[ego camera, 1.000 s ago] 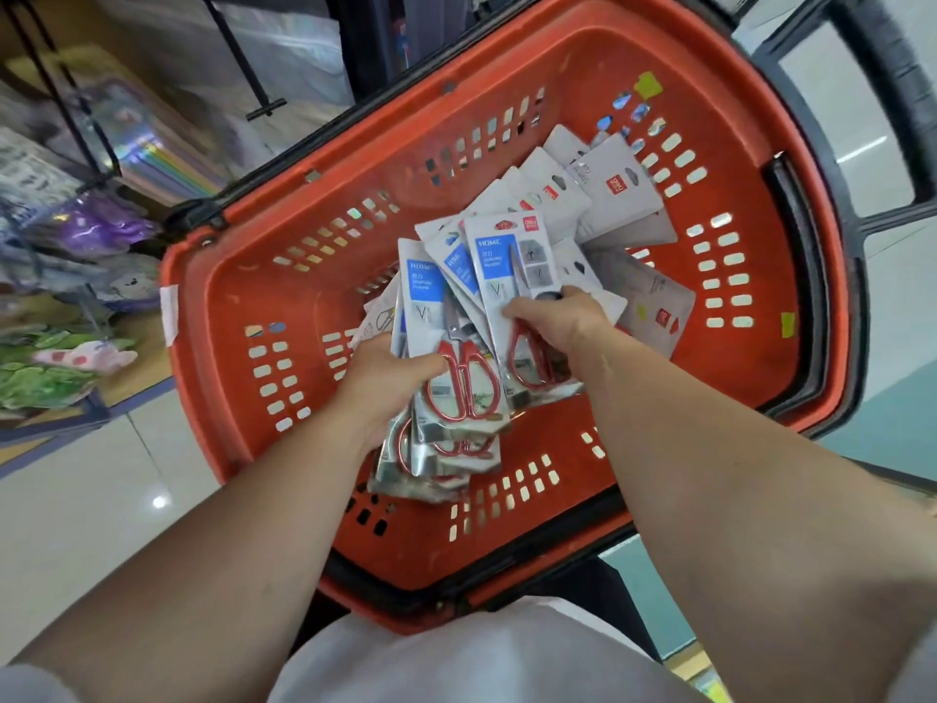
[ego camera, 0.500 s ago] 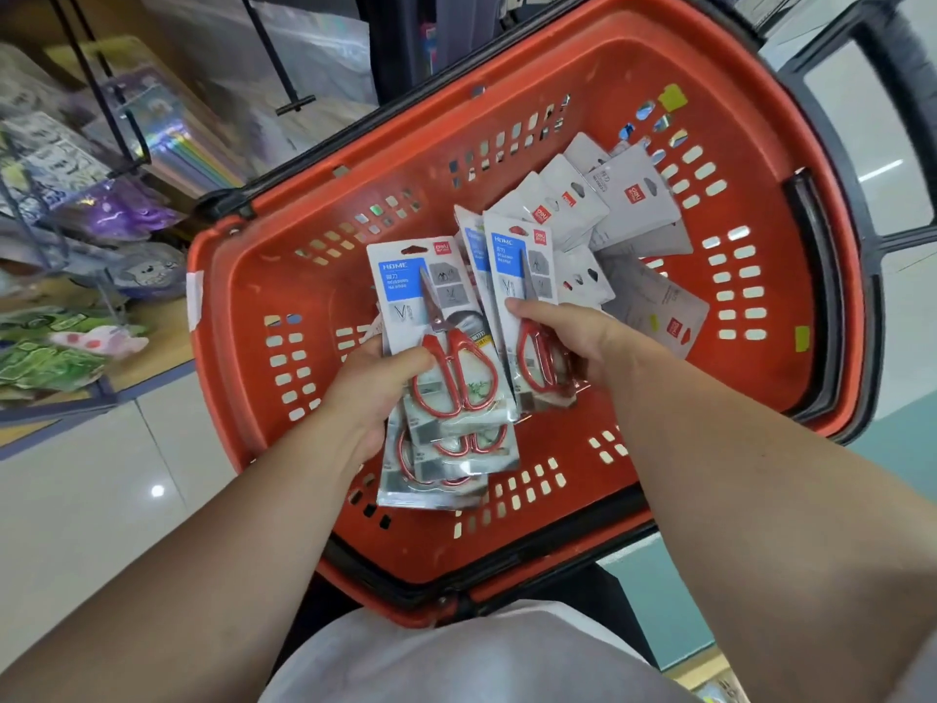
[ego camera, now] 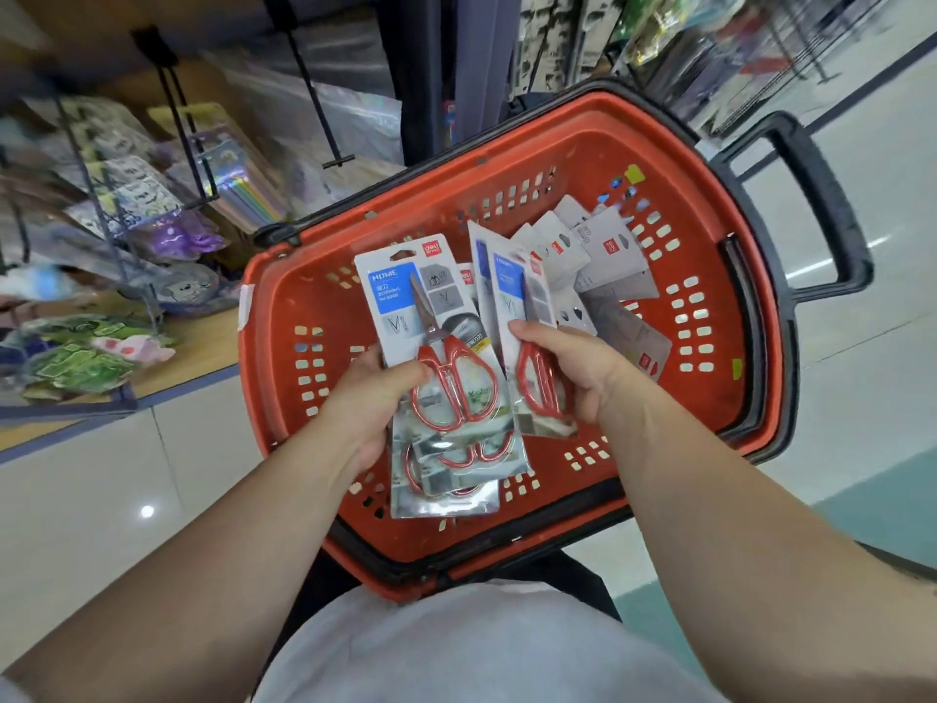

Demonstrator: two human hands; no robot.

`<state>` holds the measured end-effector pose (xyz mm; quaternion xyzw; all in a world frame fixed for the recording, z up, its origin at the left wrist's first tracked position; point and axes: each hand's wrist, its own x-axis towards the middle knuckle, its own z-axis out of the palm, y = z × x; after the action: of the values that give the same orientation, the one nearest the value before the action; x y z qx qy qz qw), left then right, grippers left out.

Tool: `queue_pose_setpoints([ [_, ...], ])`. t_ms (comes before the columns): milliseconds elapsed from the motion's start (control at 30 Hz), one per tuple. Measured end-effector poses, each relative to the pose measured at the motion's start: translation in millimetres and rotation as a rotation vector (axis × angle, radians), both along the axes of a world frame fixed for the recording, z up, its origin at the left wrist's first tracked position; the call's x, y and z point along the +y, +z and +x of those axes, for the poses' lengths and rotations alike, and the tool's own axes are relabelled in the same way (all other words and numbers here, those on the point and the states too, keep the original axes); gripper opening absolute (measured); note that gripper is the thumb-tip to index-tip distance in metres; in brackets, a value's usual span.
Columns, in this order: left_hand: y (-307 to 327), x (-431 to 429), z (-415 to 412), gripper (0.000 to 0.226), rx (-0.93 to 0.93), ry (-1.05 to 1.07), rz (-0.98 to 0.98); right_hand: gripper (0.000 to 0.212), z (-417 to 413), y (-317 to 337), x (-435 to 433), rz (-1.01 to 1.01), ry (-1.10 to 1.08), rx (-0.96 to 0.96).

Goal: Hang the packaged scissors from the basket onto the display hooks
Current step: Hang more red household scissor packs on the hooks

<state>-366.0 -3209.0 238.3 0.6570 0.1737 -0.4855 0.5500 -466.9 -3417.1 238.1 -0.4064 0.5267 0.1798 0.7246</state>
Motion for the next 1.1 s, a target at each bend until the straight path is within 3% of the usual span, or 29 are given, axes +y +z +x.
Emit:
queue_pose_setpoints([
  [267,40.5,5.2,-10.1,0.055,-0.055,0.116,-0.046,0.042,-33.0,61.2,-16.4,-0.132,-0.016,-0.179],
  [400,55.5,0.9,-20.5,0.040,-0.091,0.176,-0.031,0.039,-43.0,87.6,-23.0,-0.168,0.035,-0.262],
  [633,94.4,-14.0,-41.5,0.035,-0.119,0.270,-0.139,0.018,-36.0,114.7,1.6,-0.169,0.114,-0.373],
  [900,128.2,0.8,-50.7,0.025,-0.048,0.329,-0.239,0.030,-22.1,140.6,29.6,-0.122,0.162,-0.433],
  [1100,143.0,29.2,-33.1,0.045,-0.036,0.286,-0.361,0.030,-6.0,155.4,62.6,-0.156,0.107,-0.459],
])
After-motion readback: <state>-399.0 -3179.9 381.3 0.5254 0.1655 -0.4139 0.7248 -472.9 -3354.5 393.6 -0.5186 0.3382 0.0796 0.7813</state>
